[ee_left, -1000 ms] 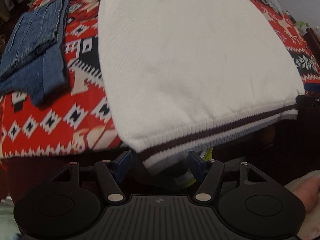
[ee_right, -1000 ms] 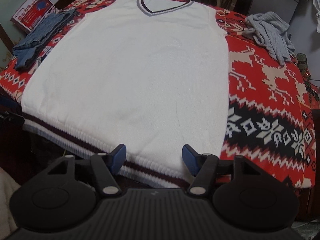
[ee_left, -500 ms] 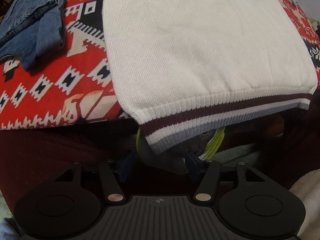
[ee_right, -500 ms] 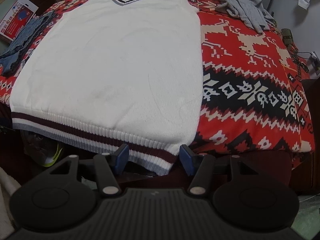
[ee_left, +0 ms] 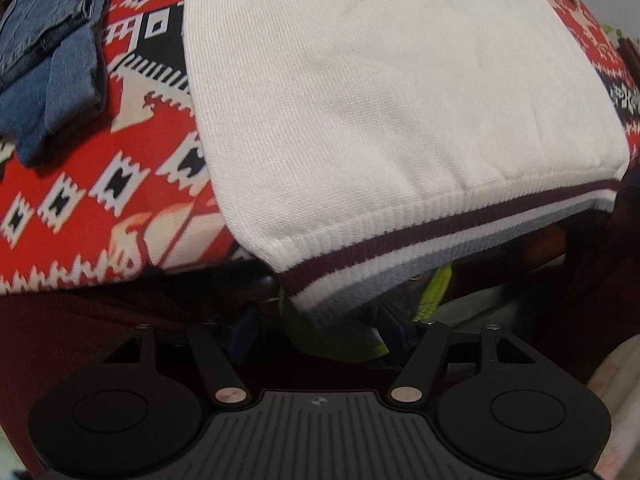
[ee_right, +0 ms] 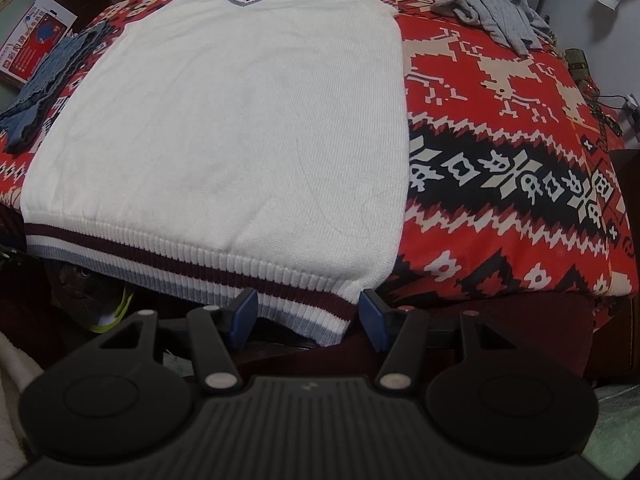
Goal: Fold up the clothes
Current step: 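Close both tools on the striped hem corners of the sweater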
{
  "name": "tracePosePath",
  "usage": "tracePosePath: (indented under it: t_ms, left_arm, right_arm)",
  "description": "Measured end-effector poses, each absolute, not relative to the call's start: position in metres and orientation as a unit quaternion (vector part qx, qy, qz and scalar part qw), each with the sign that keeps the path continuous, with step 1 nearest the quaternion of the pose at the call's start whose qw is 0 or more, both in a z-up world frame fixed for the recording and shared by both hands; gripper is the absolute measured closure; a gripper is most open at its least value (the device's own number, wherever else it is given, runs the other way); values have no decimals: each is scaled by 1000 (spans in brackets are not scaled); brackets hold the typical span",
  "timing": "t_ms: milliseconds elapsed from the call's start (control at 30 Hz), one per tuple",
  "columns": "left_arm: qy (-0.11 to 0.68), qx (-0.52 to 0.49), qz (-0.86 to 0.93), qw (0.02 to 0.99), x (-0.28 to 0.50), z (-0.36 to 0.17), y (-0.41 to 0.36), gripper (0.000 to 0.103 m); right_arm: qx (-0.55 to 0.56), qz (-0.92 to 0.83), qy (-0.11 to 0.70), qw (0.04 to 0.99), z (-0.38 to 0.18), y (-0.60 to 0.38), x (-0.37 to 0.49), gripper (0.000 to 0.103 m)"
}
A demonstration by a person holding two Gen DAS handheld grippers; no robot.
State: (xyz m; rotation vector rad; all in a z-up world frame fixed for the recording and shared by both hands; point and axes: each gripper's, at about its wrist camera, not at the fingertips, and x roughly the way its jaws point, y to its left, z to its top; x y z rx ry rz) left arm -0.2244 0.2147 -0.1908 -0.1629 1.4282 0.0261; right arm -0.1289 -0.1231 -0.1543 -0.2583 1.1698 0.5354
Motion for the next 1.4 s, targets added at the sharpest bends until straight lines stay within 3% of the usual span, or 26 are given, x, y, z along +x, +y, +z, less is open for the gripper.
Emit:
tracePosePath:
  t_ms: [100, 200, 333, 700, 767, 800, 833, 1100, 1400]
  left_arm:
    - [640, -101, 1, 762, -225, -190, 223, 41]
    - [618, -164, -30, 768, -227, -185, 235, 54]
    - [589, -194, -61, 782, -231, -170, 247, 61]
    - [585, -271, -37, 764, -232, -188, 275, 62]
    - [587, -274, -35, 761, -230, -186, 274, 72]
    - [589, -267, -31, 762, -229, -185, 273, 90]
    - [592, -256, -26, 764, -229, -184, 271, 95]
    - [601, -161, -15, 782, -233, -157, 242, 97]
    - [584, -147, -33, 798, -231, -127, 234, 97]
  right_arm:
    - [-121, 251, 543, 792, -154, -122, -129, 43]
    - [-123, 254, 540, 793, -153, -120, -129, 43]
    - [-121, 253, 542, 792, -154, -121, -129, 43]
    - [-118, 251, 541, 794, -154, -120, -128, 43]
    - [-118, 250, 542, 794, -155, -120, -129, 43]
    - [-117, 249, 542, 794, -155, -120, -129, 43]
    - [-117, 249, 542, 794, -156, -120, -129, 43]
    - [-110, 248, 544, 794, -155, -120, -128, 43]
    - [-122, 242, 538, 798, -145, -130, -120, 43]
